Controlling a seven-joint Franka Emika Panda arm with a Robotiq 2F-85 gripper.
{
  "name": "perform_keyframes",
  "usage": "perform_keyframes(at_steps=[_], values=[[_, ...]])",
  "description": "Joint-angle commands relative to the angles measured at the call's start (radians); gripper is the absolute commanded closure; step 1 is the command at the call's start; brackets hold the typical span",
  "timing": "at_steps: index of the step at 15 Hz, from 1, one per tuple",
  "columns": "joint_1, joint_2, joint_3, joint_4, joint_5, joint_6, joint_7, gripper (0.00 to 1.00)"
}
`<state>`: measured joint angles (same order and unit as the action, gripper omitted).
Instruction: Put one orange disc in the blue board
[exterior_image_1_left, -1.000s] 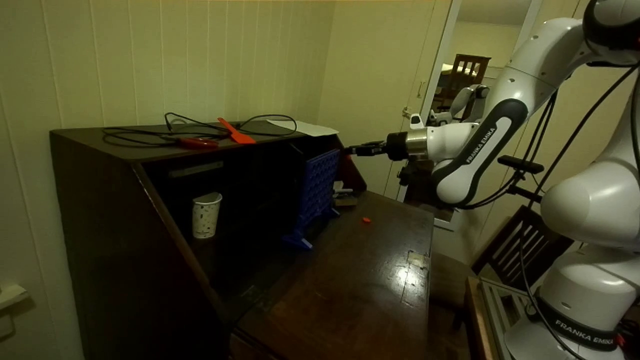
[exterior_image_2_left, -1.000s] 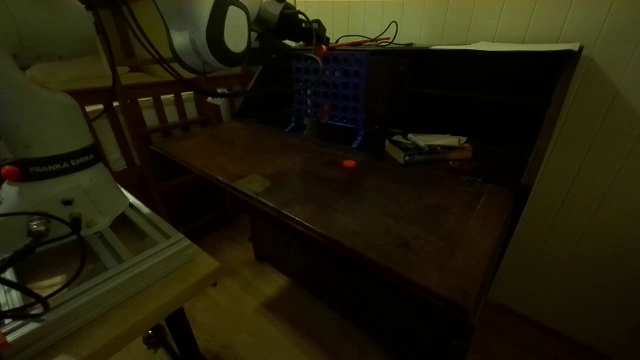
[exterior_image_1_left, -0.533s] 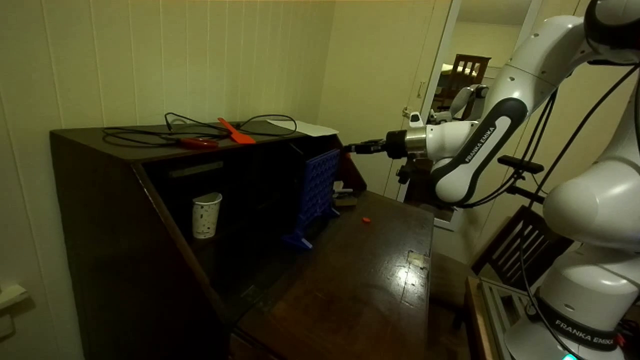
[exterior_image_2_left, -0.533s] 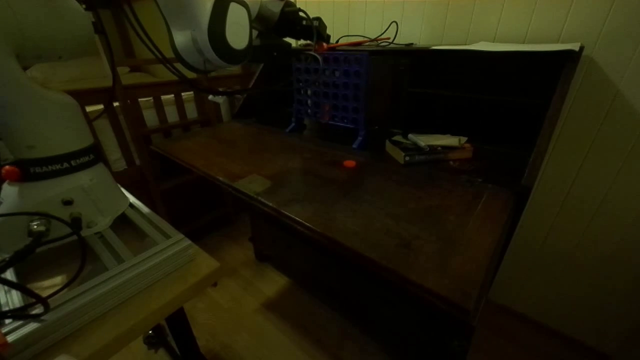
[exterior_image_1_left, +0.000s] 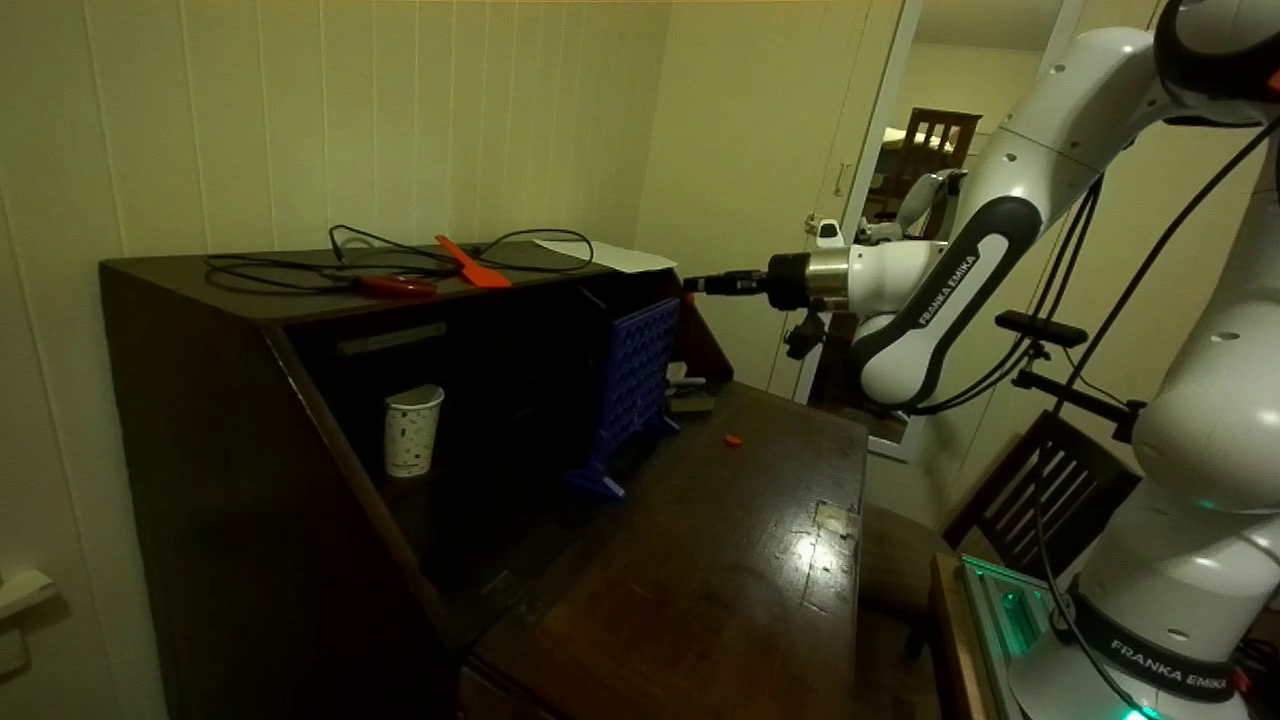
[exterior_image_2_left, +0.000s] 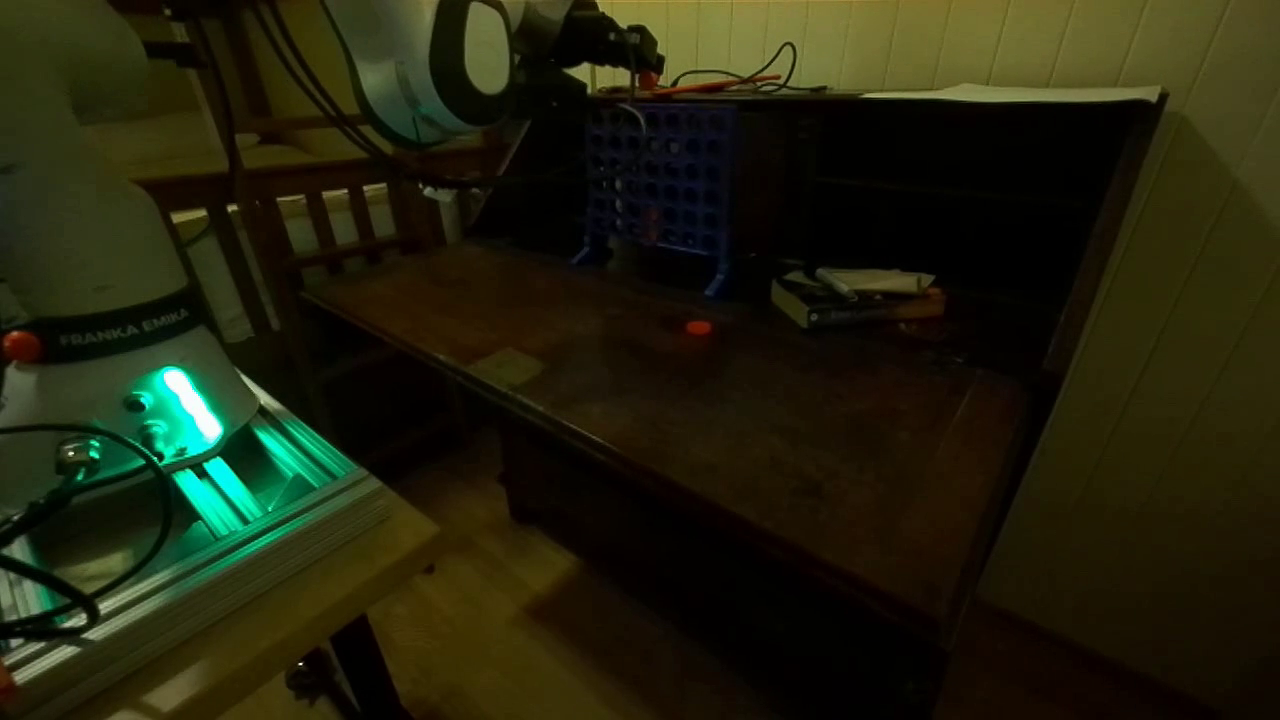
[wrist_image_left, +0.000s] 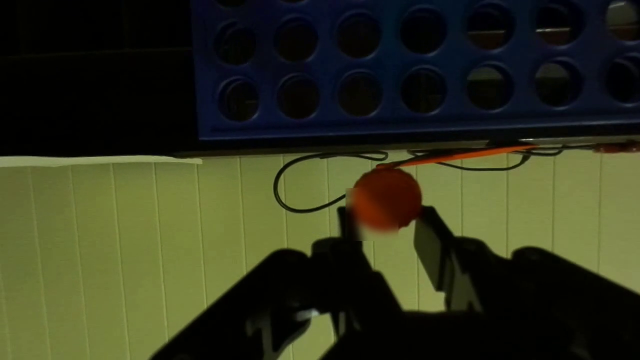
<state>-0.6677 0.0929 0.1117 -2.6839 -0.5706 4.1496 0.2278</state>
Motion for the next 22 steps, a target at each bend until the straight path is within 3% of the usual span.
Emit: perform_keyframes(at_steps=[1,4,9,22], values=[[0.148,0.009,-0.13,0.026,0.014,0.024,0.071,0.92],[0.238,0.004,-0.207,0.039,0.009,0.006,0.117,0.92],[0.312,0.006,-0.258,0.06,0.012,-0.018,0.158,0.92],[0.357,0.022,-0.275,0.085,0.016,-0.1,0.148,0.92]])
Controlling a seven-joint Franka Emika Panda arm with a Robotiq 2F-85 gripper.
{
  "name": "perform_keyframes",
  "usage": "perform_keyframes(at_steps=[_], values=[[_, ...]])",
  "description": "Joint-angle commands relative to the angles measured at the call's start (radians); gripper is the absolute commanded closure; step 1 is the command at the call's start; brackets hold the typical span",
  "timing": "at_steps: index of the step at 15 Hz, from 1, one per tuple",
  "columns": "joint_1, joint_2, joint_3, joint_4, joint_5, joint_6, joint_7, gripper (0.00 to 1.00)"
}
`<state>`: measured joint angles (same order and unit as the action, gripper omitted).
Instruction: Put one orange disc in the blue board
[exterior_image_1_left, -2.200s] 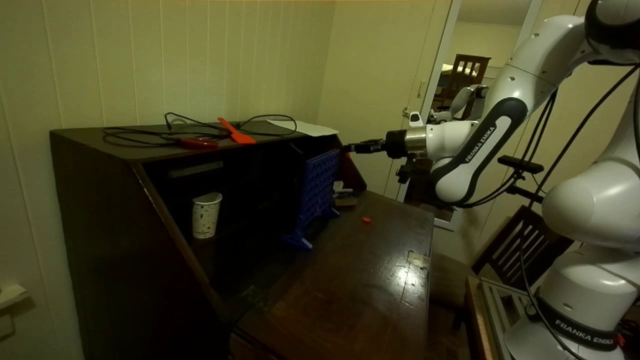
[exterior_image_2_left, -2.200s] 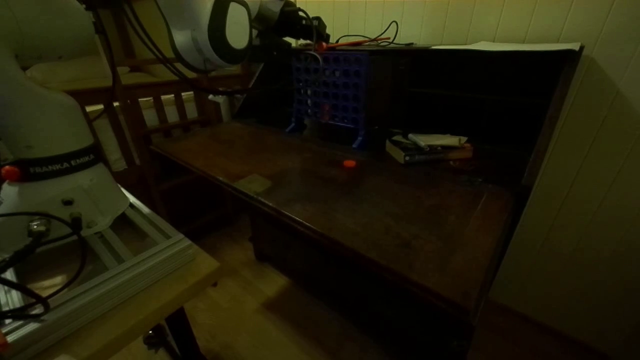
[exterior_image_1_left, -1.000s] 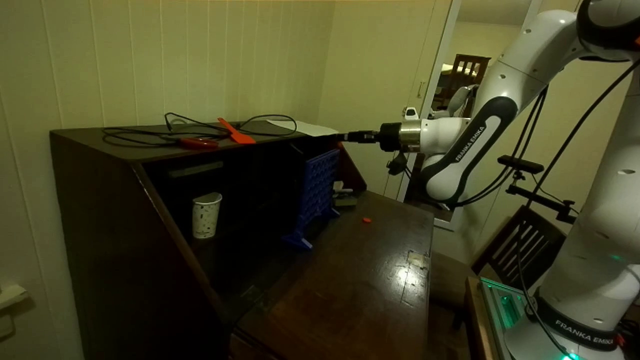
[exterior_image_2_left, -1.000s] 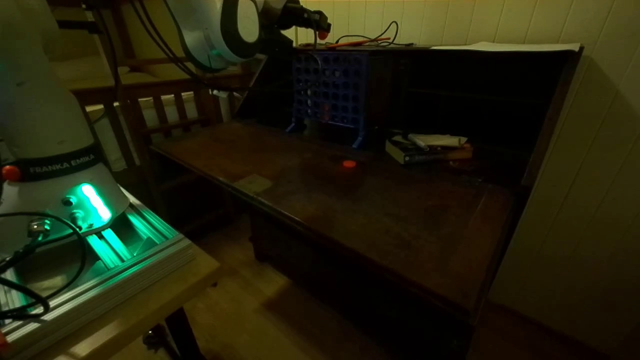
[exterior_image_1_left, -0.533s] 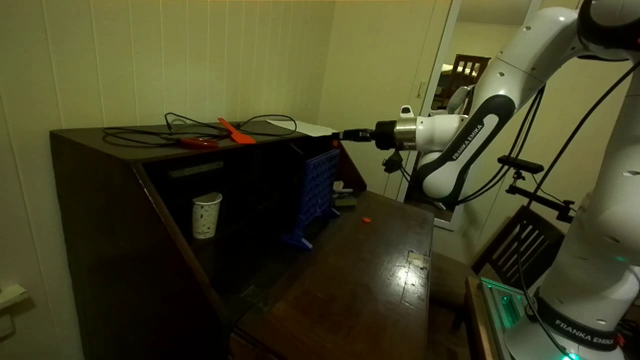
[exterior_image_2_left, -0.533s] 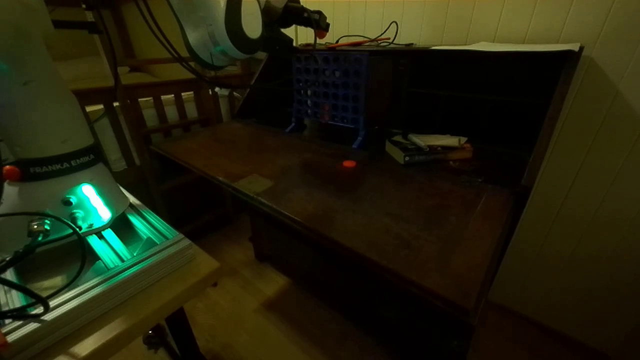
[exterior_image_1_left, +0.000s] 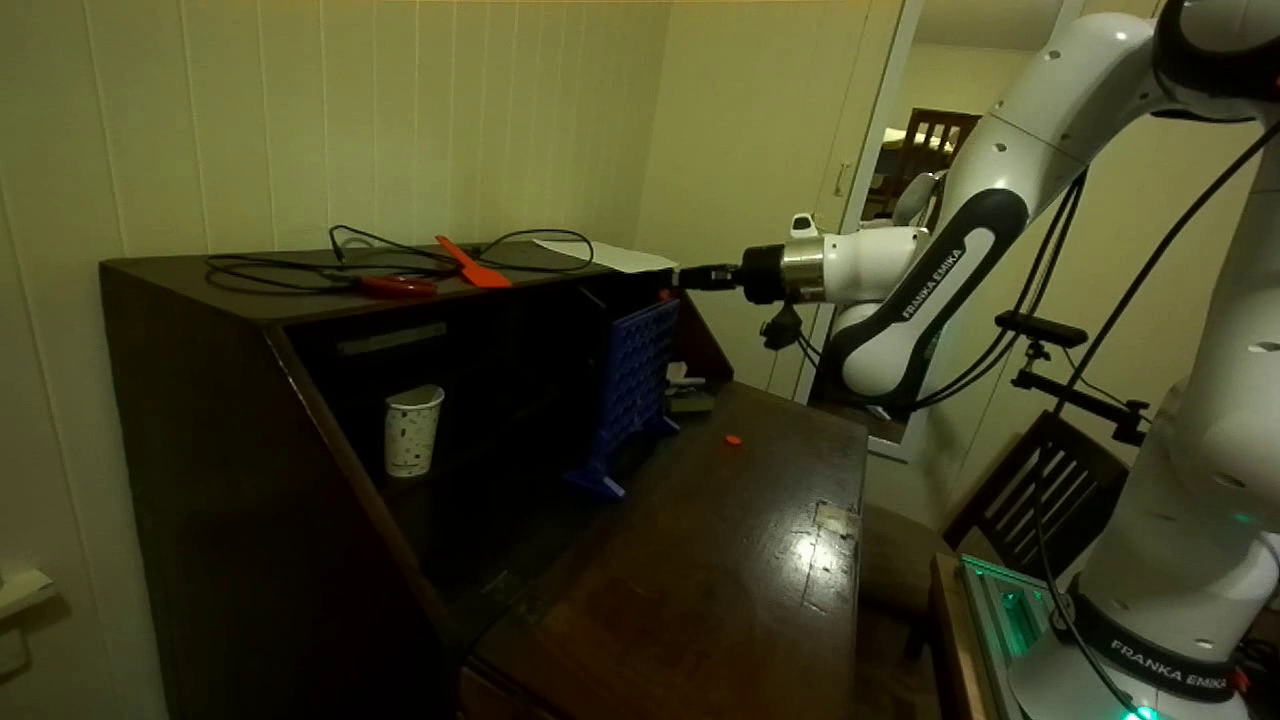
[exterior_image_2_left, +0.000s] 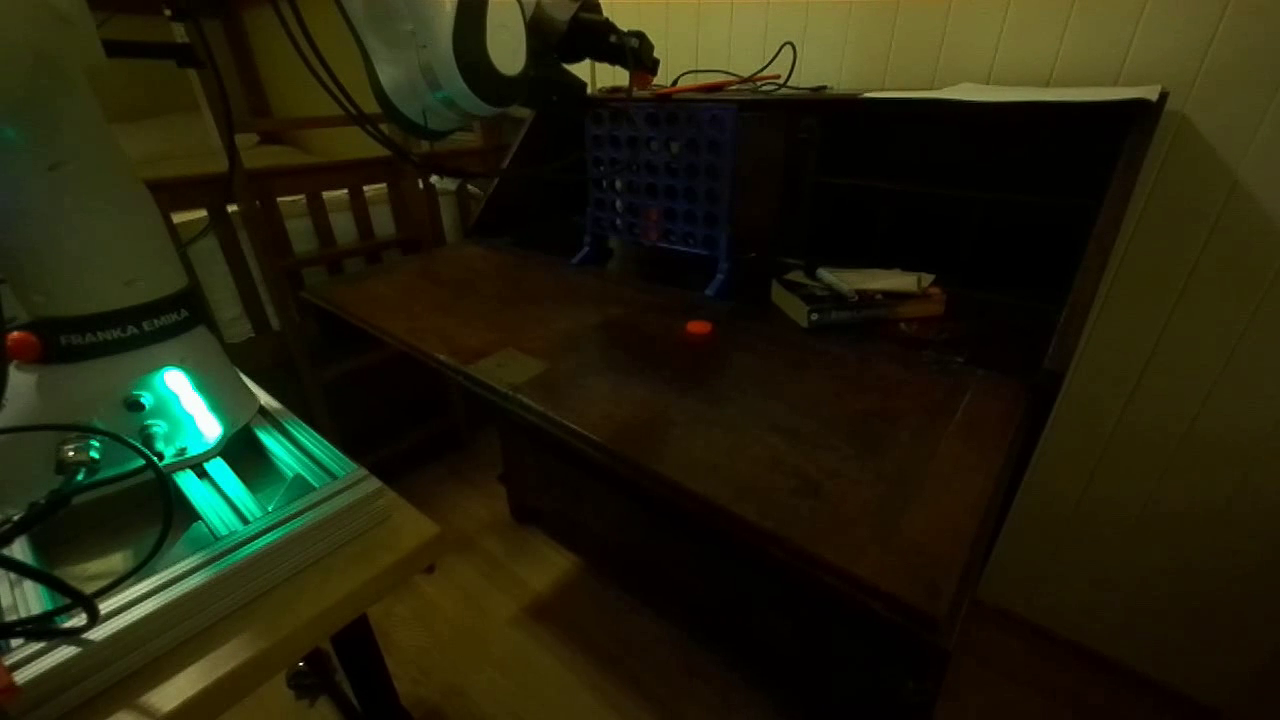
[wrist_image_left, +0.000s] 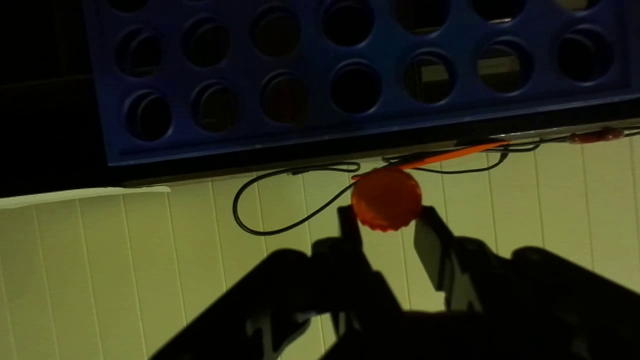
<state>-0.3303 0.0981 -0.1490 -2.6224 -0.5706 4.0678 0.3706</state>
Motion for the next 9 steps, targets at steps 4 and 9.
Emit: perform_keyframes(at_steps=[4,9], values=[[0.02,0.035,-0.014,0.039,0.027,-0.009,-0.001,0.92],[0.021,0.06,-0.006,0.064,0.025,-0.009,-0.005,0.92]])
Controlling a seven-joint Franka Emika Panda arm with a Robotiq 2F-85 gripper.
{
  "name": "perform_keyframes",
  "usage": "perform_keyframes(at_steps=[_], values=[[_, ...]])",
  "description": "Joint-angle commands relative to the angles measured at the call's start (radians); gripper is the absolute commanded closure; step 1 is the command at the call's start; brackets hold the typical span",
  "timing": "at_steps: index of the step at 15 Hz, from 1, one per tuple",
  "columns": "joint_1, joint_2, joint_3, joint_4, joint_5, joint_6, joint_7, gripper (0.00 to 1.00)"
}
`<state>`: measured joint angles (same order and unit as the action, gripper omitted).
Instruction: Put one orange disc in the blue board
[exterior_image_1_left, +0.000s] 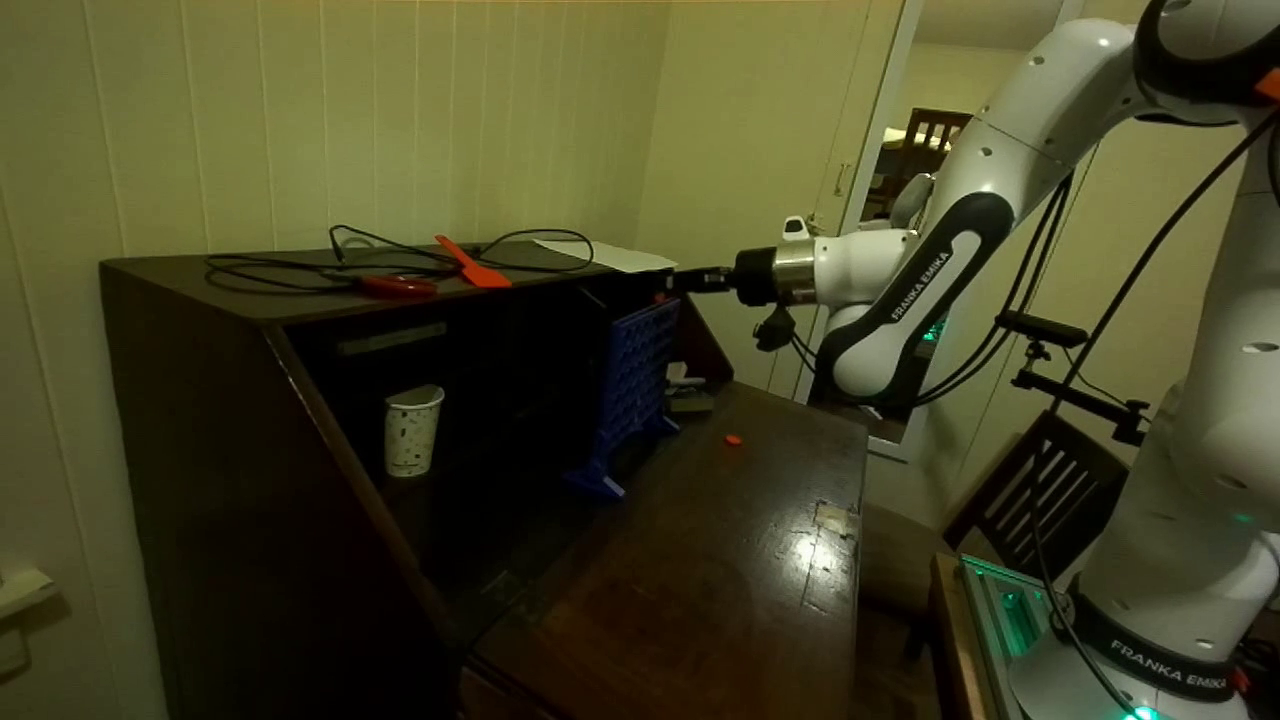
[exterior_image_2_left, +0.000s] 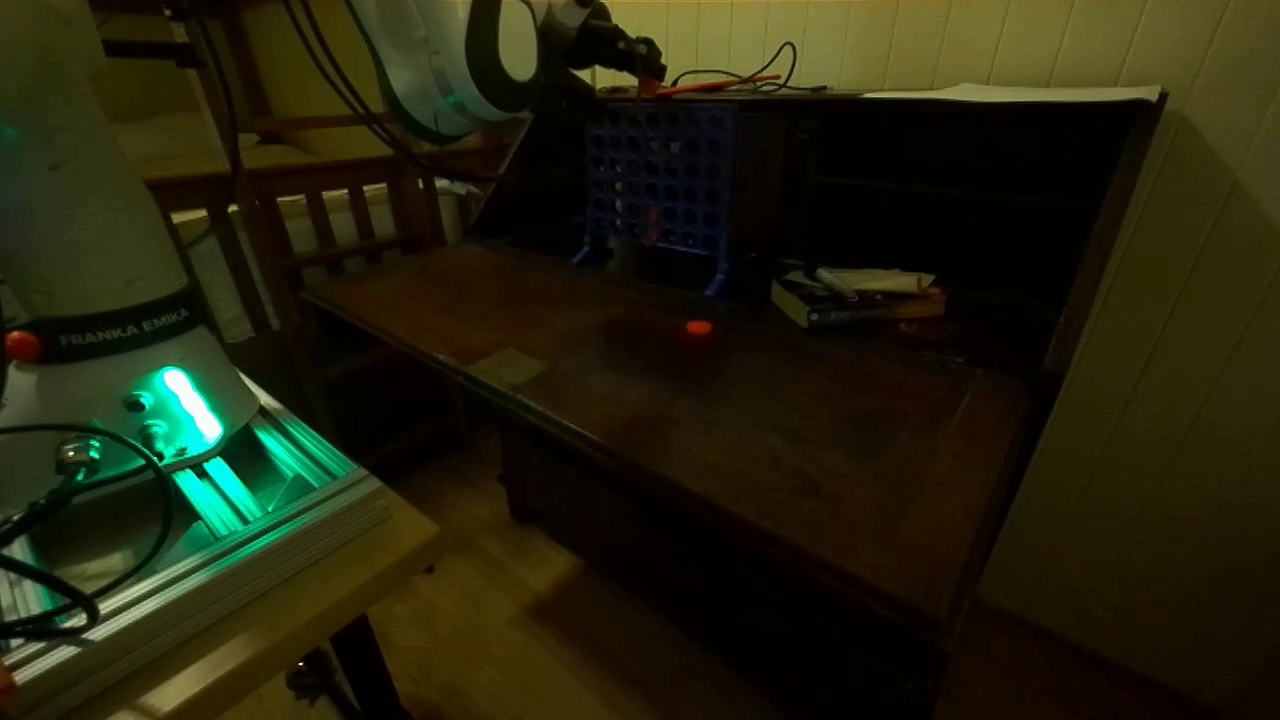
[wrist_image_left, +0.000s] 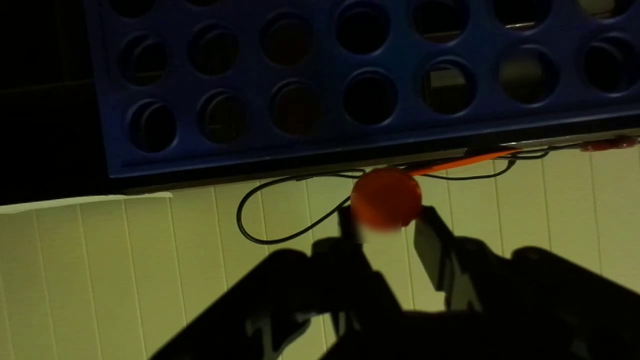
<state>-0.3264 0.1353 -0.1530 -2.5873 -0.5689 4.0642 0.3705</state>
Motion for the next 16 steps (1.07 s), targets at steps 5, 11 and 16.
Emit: perform_keyframes(at_steps=[5,11,16], values=[[0.02,0.033,0.0,0.038,0.026,-0.006,-0.014,0.92],[0.017,0.042,-0.001,0.041,0.031,-0.002,-0.017,0.92],[0.016,0.049,0.001,0.042,0.024,-0.008,-0.017,0.92]])
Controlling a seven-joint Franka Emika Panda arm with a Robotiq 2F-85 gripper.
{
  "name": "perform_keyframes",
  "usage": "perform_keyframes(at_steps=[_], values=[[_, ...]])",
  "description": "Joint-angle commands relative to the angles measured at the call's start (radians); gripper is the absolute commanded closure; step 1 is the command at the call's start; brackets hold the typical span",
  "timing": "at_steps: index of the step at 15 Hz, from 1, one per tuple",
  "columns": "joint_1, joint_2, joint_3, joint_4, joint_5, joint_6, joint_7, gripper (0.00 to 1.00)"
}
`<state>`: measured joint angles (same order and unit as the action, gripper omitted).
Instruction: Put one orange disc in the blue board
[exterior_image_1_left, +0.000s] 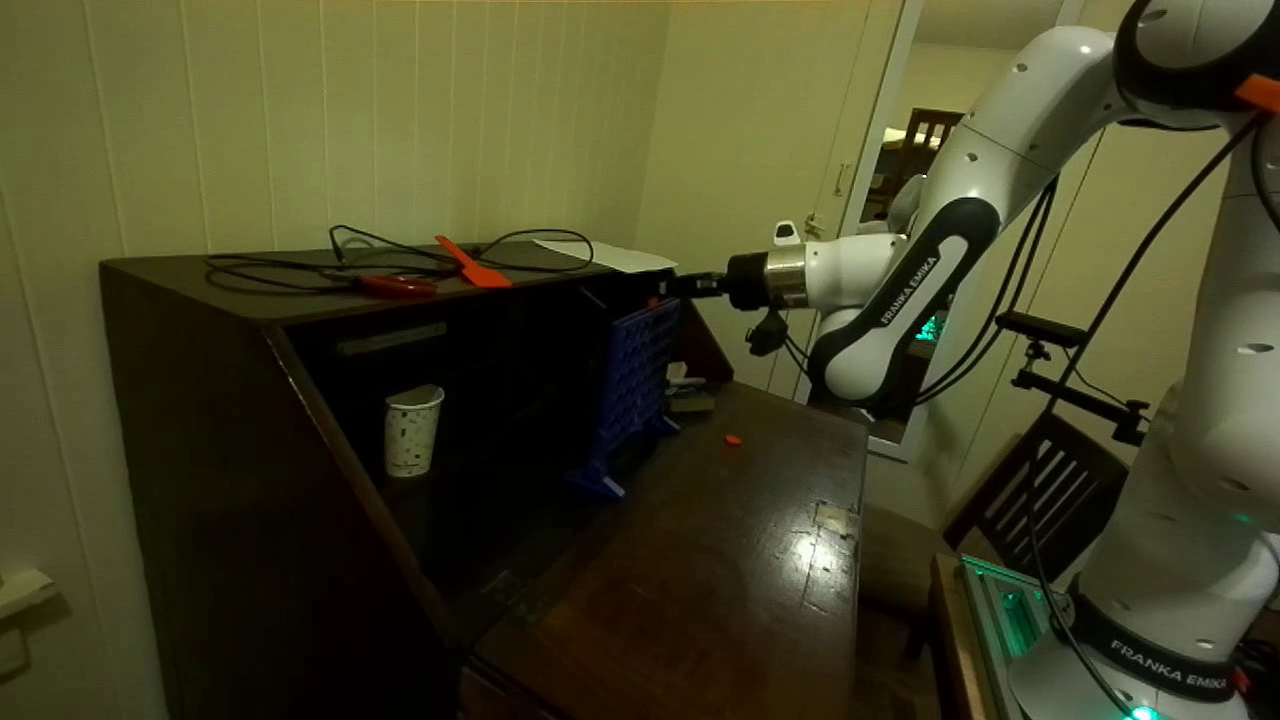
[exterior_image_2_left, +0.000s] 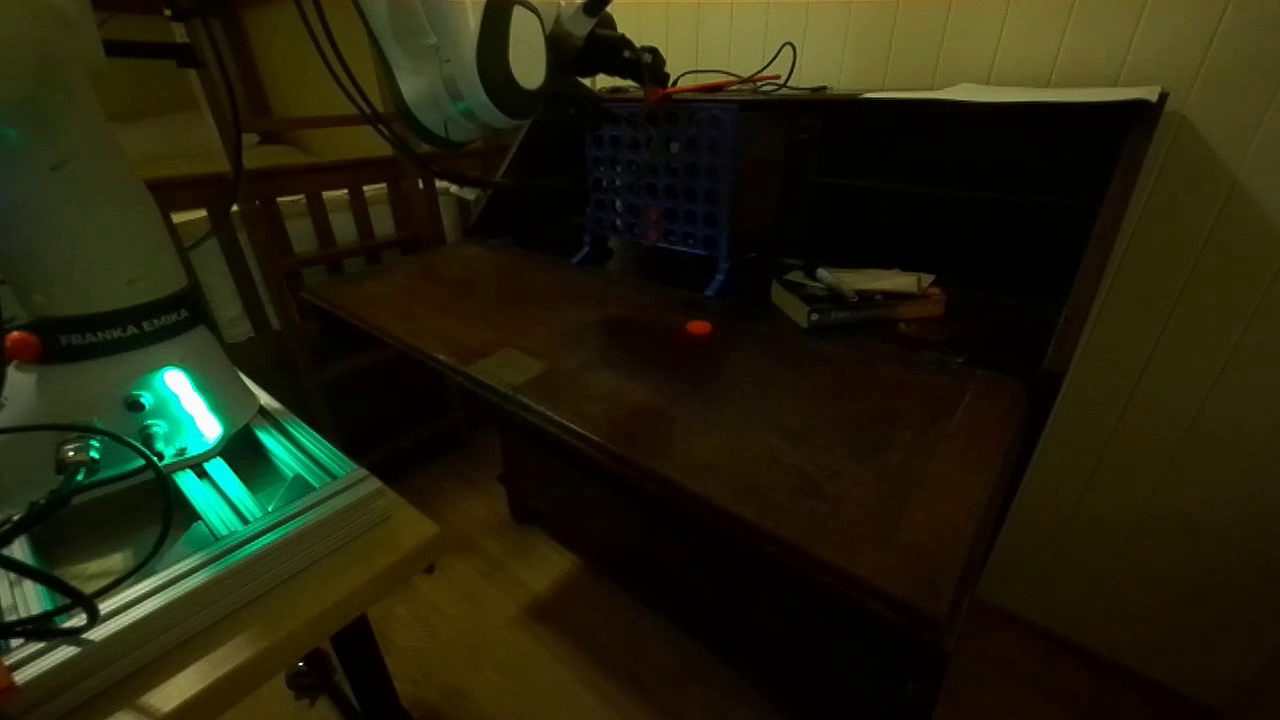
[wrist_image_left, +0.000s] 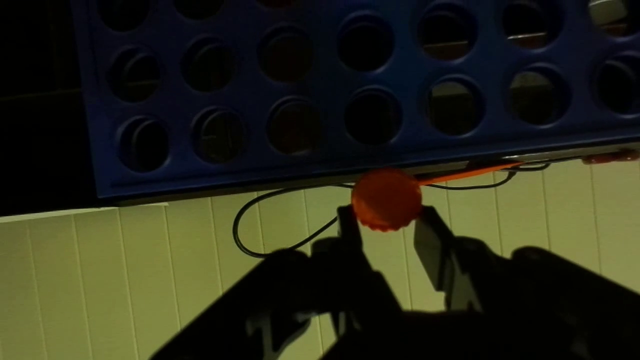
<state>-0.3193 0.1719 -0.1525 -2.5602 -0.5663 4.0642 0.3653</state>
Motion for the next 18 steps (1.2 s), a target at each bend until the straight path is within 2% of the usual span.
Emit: perform_keyframes(at_steps=[1,18], values=[[0.008,0.012,0.001,0.015,0.021,-0.009,-0.01,0.92],[0.013,0.028,0.01,0.032,0.039,-0.003,-0.014,0.92]])
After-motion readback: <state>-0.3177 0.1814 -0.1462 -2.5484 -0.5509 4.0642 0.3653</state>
